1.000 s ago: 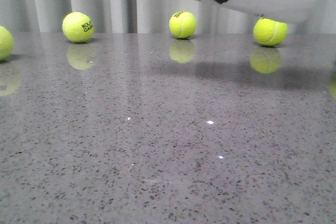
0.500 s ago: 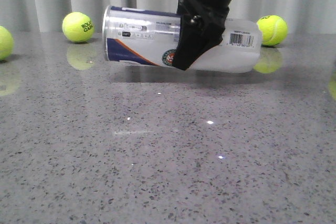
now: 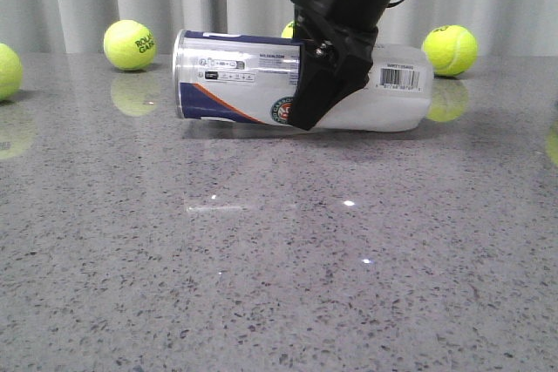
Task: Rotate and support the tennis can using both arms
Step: 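Lift the can and carry it toward the left gripper, lowering it, then roll the can on the table with the right gripper, turning its label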
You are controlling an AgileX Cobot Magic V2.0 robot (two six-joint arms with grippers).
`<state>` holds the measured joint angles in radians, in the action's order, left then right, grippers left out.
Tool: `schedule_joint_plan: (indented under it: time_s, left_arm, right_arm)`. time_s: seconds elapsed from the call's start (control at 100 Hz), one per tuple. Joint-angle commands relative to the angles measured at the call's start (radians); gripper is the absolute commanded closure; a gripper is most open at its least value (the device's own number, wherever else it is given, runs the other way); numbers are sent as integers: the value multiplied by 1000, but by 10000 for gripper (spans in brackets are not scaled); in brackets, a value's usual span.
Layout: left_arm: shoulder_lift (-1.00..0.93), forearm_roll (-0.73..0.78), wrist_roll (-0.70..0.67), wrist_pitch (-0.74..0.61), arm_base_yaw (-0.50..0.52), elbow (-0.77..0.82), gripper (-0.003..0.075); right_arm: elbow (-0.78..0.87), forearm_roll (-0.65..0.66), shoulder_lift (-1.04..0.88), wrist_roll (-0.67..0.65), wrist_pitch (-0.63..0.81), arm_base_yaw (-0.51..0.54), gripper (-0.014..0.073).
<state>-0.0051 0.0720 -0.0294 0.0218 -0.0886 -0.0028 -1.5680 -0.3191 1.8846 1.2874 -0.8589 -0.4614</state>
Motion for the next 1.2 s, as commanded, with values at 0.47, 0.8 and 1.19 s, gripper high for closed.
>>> schedule_joint_plan:
  time_s: [0.47, 0.8, 1.19]
  left_arm:
    - [-38, -6, -8, -78, 1, 46, 741]
    - [-38, -6, -8, -78, 1, 46, 741]
    - [-38, -6, -8, -78, 1, 46, 741]
  right_arm:
    - [-40, -13, -43, 3, 11, -3, -51]
    - [-41, -13, -75, 3, 18, -3, -51]
    - [-41, -13, -97, 3, 18, -3, -51]
